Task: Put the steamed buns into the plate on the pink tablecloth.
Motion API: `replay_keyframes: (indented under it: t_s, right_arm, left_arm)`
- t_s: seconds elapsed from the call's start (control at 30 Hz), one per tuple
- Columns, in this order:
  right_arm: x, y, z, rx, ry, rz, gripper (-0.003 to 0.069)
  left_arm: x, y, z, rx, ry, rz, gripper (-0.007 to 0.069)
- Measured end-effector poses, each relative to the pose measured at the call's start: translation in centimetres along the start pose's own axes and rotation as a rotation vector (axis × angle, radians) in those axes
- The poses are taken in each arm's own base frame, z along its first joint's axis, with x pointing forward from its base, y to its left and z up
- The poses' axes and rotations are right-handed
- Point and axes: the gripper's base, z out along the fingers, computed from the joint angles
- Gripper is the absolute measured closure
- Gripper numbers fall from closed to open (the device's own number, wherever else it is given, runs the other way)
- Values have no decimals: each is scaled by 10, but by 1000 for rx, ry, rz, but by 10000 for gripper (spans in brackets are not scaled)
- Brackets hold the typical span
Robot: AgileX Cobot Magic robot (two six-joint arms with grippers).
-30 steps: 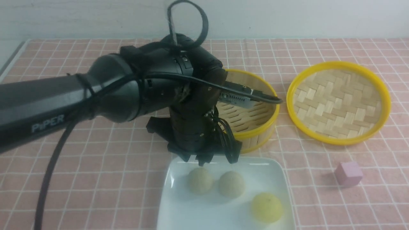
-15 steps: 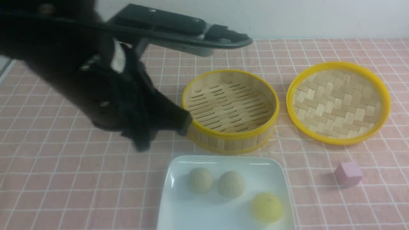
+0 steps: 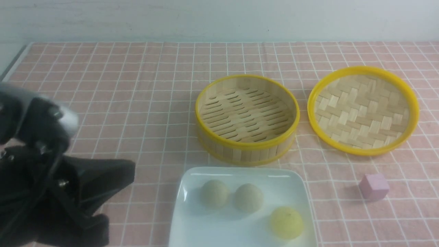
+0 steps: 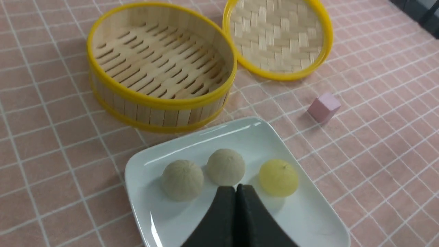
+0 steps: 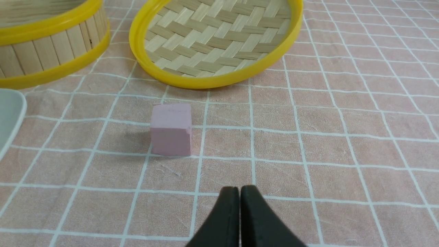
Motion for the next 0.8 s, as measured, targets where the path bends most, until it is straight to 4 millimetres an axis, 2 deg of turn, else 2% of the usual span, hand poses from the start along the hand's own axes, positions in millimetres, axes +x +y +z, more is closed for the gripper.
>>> replay_keyframes:
  t_s: [0.17, 0.5, 0.63, 0.8]
  right_arm:
    - [0, 0, 0, 0, 0, 0, 625]
    - [0, 0, 0, 0, 0, 0, 619]
    - [0, 0, 0, 0, 0, 0, 618]
    - [0, 0, 0, 0, 0, 0, 610]
  left_arm:
    - [16, 5, -3, -9, 27, 1, 621]
    - [25, 9, 1, -34, 67, 15, 611]
    - [51, 27, 2, -106, 14, 2, 604]
    - [84, 50, -12, -235, -127, -41, 601]
